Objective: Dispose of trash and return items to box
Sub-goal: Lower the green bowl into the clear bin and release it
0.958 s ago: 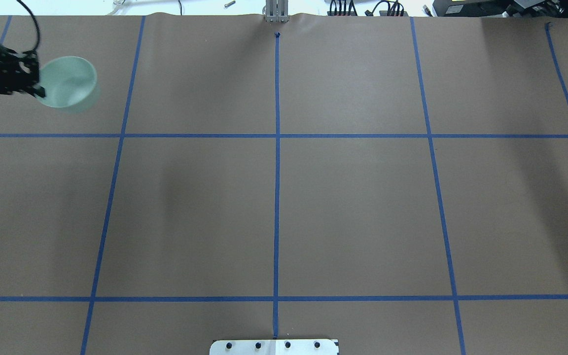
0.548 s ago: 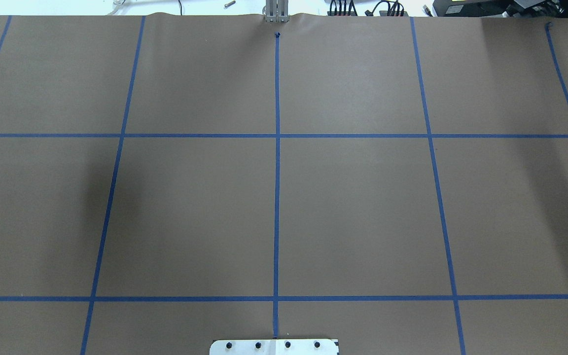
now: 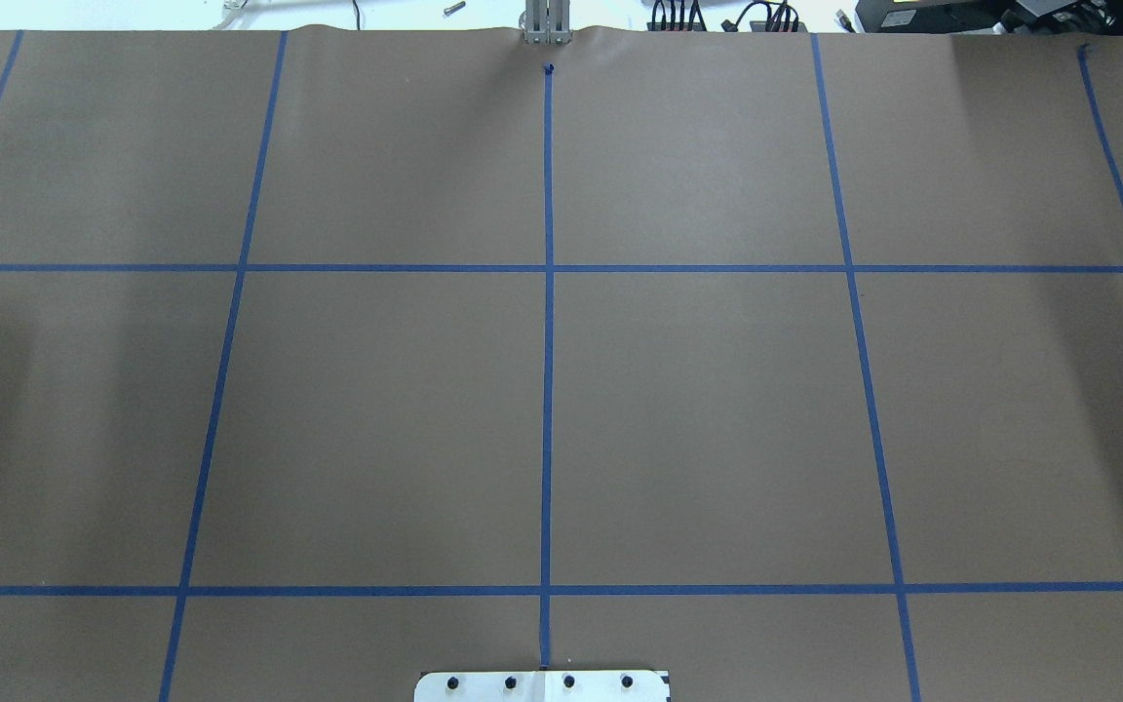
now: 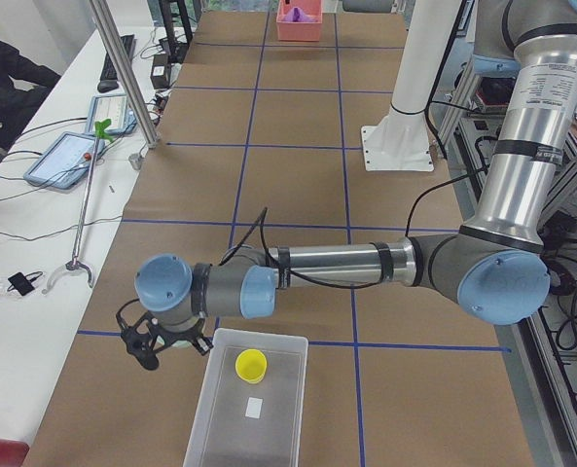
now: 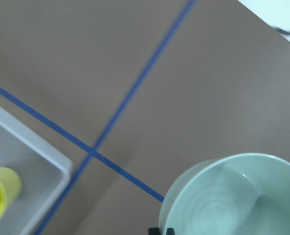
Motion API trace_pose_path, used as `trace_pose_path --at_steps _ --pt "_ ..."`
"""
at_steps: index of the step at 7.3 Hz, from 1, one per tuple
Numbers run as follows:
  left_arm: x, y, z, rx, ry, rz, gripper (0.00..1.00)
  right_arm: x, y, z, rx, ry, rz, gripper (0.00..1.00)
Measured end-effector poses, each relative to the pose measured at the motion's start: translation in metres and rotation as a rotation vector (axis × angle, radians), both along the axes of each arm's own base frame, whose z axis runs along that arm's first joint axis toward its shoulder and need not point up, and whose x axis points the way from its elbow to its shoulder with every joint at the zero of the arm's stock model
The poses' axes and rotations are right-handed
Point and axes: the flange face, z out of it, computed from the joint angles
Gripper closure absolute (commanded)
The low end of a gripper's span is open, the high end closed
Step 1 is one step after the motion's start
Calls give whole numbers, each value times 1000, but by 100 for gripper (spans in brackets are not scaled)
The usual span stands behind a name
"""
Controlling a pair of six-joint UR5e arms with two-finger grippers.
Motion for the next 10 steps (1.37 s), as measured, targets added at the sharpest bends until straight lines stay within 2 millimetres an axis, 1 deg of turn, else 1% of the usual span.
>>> trace_pose_path --at_steps 1,3,4,6,8,9,10 --pt "-3 22 29 -20 3 -12 100 0 0 0 5 0 0 0" --pt "1 58 88 -19 -14 -12 100 0 0 -2 11 0 0 0" --pt "2 69 108 -15 -41 -7 100 0 0 -3 11 0 0 0" --pt "2 86 129 -20 -84 -1 100 0 0 -3 13 0 0 0" --pt "2 95 141 -36 -127 8 100 0 0 -3 13 1 0 0" --pt "3 98 145 -43 -138 10 75 0 0 -3 13 2 0 0" --pt "4 102 149 -49 -142 12 52 0 0 -3 13 2 0 0"
